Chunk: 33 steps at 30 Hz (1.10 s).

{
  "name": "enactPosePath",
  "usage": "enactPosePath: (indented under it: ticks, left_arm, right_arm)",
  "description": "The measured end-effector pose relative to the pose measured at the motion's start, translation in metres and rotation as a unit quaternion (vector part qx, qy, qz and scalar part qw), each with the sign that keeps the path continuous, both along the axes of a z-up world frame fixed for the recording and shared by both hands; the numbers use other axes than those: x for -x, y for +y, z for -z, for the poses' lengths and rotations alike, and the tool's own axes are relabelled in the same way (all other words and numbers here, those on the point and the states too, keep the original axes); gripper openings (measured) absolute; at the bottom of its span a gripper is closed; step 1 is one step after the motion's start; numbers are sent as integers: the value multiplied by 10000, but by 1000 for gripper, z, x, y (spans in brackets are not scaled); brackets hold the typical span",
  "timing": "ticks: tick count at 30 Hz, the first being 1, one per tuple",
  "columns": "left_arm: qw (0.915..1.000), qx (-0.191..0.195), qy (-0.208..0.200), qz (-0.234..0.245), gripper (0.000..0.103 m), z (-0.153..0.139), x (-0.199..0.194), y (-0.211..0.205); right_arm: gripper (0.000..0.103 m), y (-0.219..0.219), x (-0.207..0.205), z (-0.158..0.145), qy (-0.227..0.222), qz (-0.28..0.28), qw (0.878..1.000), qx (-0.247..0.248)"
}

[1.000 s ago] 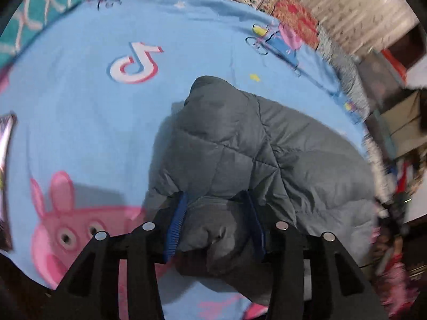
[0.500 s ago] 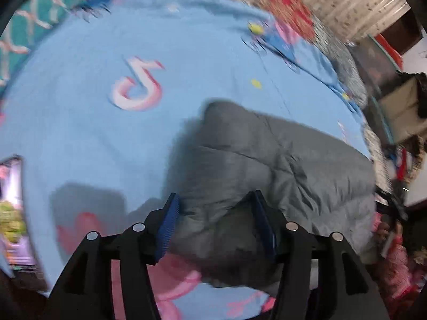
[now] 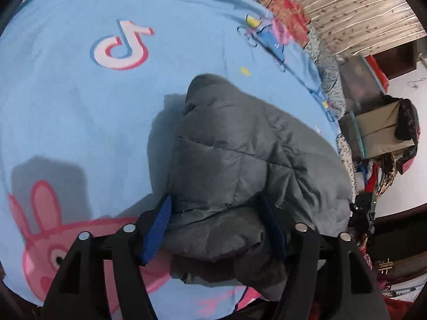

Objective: Fold large clothes

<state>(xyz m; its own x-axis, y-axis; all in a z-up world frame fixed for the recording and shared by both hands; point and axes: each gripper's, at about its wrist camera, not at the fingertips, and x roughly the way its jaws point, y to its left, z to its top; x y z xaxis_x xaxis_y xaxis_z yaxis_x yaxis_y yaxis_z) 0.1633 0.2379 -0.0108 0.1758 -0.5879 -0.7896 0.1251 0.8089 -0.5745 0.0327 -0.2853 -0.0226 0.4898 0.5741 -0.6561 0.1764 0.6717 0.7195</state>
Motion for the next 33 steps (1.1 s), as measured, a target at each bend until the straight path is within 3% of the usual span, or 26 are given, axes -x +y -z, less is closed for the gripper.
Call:
enactPosePath:
  ticks: [4,7,10,12,14,15,17,19,22,26,29,33]
  left_arm:
    - [9998,-140,-3,148,85,12,1,-25]
    - [9985,-521,-158,33,86,11,7,-42]
    - [9980,-588,-217,-99,85,8,8,-49]
    - [9983,-519,-196,-164,82,4,9,-51]
    - [9987,-391,-305,-103,71,-8,13,-59]
    - [9987,-339,-376,-29,67,-13,16,-64]
    - [9975,-351,-583,207,50,-24,21,-80]
    - [9946,-490,-835,363,43,-34,22,-97]
    - [9922,-464,-1093,370,41,-50,20,-105]
    - [9888,-295,-1455,181,40,-73,18,-92]
    - [9878,-705,-1386,21,41,-68,15,-76]
    - [9739,-1862,-1276,-219,51,-45,21,-45]
  right_arm:
    - [96,8,-4,9,65,-36,9997,220]
    - [98,12,-7,14,71,20,9995,302]
    - [98,16,-11,14,135,24,9993,349]
    - [91,21,-14,8,108,-30,9994,329]
    - [68,30,-16,-3,-11,-207,9990,401]
    - [62,34,-17,-8,-68,-281,9986,448]
    - [40,41,-20,-20,-193,-367,9979,492]
    - [29,46,-24,-32,-333,-420,9970,564]
    - [20,50,-29,-62,-747,-468,9943,591]
    - [17,52,-32,-98,-1256,-518,9882,713]
    - [17,53,-34,-98,-1267,-591,9856,955]
    - [17,41,-31,-61,-791,-425,9915,946]
